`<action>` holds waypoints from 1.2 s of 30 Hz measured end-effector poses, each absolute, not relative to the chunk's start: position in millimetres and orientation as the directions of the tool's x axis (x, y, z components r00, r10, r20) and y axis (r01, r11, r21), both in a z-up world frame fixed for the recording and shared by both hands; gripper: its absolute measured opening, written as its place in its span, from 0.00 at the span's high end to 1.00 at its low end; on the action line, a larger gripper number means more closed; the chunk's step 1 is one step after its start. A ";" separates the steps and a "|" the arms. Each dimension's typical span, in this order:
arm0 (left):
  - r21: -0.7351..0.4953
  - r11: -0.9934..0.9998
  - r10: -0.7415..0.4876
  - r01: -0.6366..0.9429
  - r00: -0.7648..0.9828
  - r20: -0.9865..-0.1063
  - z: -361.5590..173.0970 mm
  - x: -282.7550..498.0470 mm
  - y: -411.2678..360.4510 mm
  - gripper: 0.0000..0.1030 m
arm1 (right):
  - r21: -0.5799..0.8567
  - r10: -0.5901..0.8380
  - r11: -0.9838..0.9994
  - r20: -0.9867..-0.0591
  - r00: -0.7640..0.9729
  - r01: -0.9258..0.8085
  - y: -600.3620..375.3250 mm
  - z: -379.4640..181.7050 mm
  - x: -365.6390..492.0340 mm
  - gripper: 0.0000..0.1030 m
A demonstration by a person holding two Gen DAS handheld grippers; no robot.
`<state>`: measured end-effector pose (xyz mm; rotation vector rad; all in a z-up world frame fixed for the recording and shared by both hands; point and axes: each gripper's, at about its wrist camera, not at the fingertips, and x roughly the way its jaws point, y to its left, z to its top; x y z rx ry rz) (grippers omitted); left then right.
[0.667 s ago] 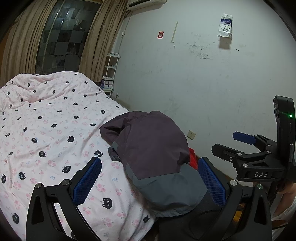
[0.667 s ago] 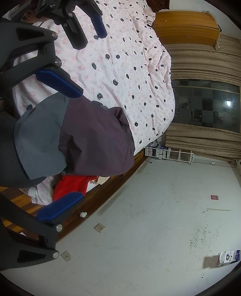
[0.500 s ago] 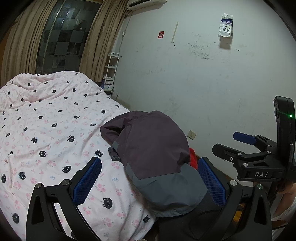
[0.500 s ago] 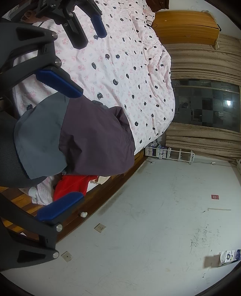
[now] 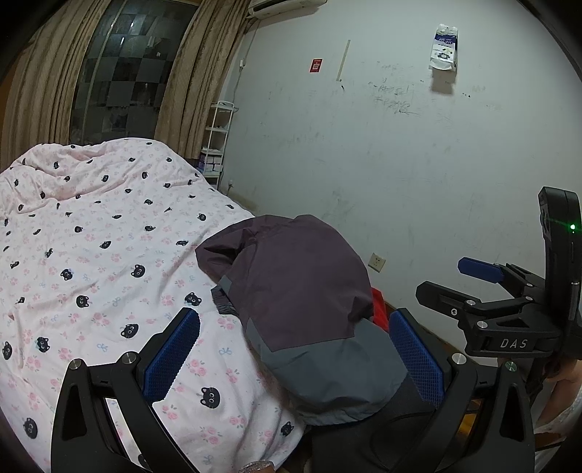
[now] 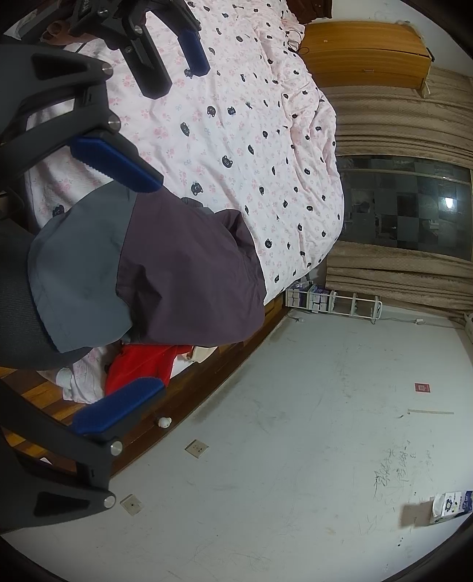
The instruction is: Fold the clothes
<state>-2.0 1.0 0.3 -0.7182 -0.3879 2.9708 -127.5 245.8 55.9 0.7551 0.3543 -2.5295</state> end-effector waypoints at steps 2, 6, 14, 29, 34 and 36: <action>-0.258 -0.966 0.117 0.002 -0.890 -0.442 0.1 -2.0 0.6 0.00 | -0.110 -0.365 -0.854 -0.571 -0.735 0.509 245.8 56.1 -127.4 0.00; -0.259 -0.966 0.115 0.004 -0.890 -0.442 -0.8 -2.2 1.1 0.00 | -0.110 -0.364 -0.853 -0.573 -0.734 0.509 245.8 56.8 -127.2 0.00; -0.262 -0.965 0.117 0.003 -0.890 -0.441 -1.8 -2.4 1.2 0.00 | -0.113 -0.364 -0.852 -0.574 -0.733 0.511 244.7 55.2 -127.0 0.00; -0.269 -0.963 0.120 0.006 -0.884 -0.451 -6.0 -6.6 0.3 0.00 | -0.102 -0.367 -0.848 -0.593 -0.716 0.519 241.5 47.6 -133.9 0.00; -0.271 -0.963 0.121 0.009 -0.879 -0.460 -9.3 -8.3 -1.3 0.00 | -0.095 -0.375 -0.838 -0.616 -0.693 0.538 236.6 36.3 -139.3 0.00; -0.269 -0.963 0.120 0.011 -0.877 -0.465 -10.5 -8.9 -1.9 0.00 | -0.098 -0.375 -0.833 -0.624 -0.685 0.545 233.2 29.9 -141.3 0.00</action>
